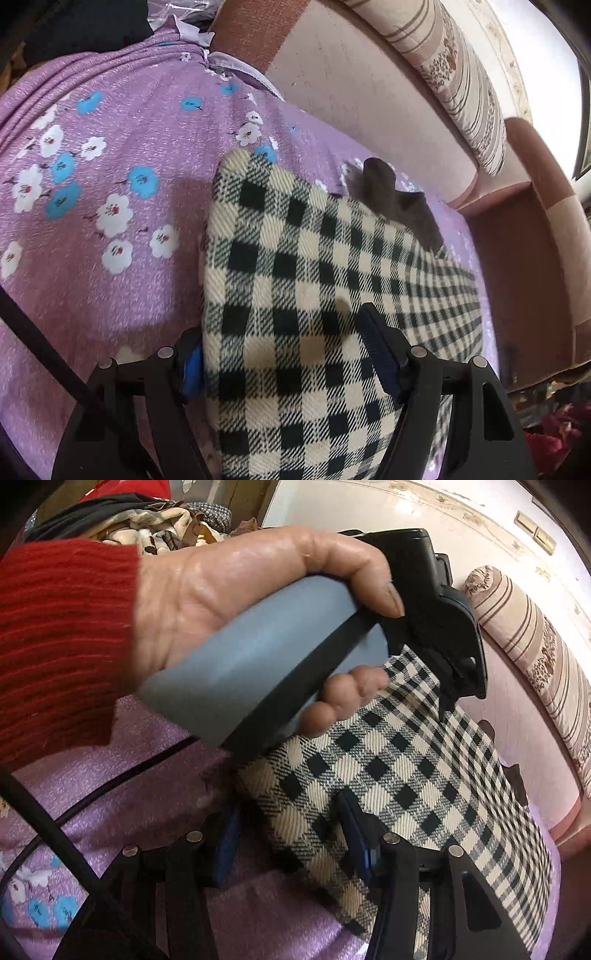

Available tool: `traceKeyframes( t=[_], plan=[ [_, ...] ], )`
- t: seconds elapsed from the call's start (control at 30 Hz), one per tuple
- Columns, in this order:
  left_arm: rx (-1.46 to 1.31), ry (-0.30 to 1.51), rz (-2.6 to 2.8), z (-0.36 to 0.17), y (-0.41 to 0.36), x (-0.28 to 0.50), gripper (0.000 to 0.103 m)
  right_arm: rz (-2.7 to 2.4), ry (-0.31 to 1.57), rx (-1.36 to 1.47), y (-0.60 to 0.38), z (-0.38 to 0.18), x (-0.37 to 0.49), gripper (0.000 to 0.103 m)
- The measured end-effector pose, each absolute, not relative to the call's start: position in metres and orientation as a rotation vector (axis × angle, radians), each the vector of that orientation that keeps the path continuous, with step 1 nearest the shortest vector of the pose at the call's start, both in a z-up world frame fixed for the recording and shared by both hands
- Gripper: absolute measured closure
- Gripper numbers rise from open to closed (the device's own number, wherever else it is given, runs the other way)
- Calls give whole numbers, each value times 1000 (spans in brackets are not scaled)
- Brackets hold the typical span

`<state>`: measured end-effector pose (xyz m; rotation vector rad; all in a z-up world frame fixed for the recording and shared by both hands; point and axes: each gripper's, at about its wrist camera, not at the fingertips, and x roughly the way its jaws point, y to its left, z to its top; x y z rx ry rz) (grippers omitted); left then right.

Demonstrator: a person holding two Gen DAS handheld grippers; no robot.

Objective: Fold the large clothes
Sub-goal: 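Grasp the folded shirt end with the right gripper while the left gripper grasps beside it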

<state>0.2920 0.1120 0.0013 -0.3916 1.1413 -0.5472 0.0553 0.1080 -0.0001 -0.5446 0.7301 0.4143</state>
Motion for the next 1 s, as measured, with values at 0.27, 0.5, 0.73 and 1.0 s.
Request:
traceKeyframes(
  t=[0.27,0.5,0.73,1.0],
  plan=[
    [-381,1157,-488,8,114,289,91,413,666,-554,117,7,40,97],
    [-298,1104,-426,59,84,275,93,354,577,-406,76,49,23,98],
    [-209,1041,-506,118,-1,257,93,250,513,-283,2,96,8,98],
    [-56,1062,-651,120,-165,235,95,97,610,-156,-123,104,-4,98]
  ],
)
